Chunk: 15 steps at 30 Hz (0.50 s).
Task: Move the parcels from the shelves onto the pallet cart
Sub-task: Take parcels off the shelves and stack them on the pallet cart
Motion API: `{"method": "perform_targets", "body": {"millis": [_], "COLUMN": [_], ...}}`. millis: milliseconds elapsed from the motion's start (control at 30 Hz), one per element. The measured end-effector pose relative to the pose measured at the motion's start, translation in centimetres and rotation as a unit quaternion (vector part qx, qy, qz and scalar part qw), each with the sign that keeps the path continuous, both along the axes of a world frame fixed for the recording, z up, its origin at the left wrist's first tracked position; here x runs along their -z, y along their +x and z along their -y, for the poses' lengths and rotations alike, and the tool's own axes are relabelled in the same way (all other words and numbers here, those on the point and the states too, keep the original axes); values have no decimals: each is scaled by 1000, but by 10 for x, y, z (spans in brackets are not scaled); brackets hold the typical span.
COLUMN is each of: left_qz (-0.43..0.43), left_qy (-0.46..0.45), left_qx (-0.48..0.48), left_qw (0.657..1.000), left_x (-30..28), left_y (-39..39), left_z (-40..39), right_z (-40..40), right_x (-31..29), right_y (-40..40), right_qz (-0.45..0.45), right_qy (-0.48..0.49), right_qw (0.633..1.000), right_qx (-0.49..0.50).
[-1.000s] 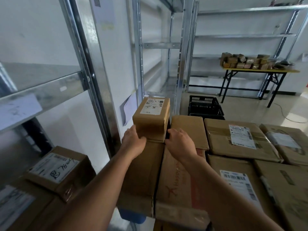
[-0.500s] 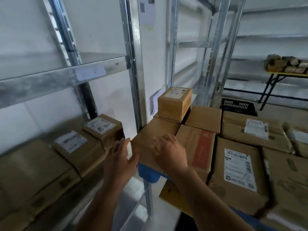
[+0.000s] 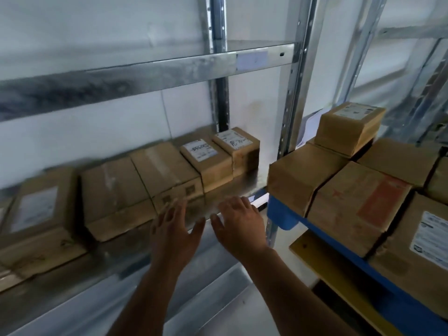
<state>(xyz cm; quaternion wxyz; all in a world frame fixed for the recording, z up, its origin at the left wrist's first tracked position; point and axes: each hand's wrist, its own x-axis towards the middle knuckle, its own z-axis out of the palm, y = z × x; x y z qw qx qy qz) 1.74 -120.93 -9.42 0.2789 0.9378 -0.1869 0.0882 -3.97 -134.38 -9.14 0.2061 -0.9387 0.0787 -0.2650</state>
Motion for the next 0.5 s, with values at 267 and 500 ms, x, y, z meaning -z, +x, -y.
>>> {"method": "perform_targets", "body": {"millis": [267,500], "left_qz": [31,32], "left_qy": [32,43], "left_qx": [-73,-175], "left_qw": [996,983], "left_x": [-4,-12], "left_y": [-11,-46], "left_z": [-84,-217], "right_z": [-77,-201], "right_x": [-10,-14], "right_y": [11,12], "right_qz": [15,2], "right_qy": [-48,-72], "right_qw": [996,985], "right_qx": [-68,-159]}}
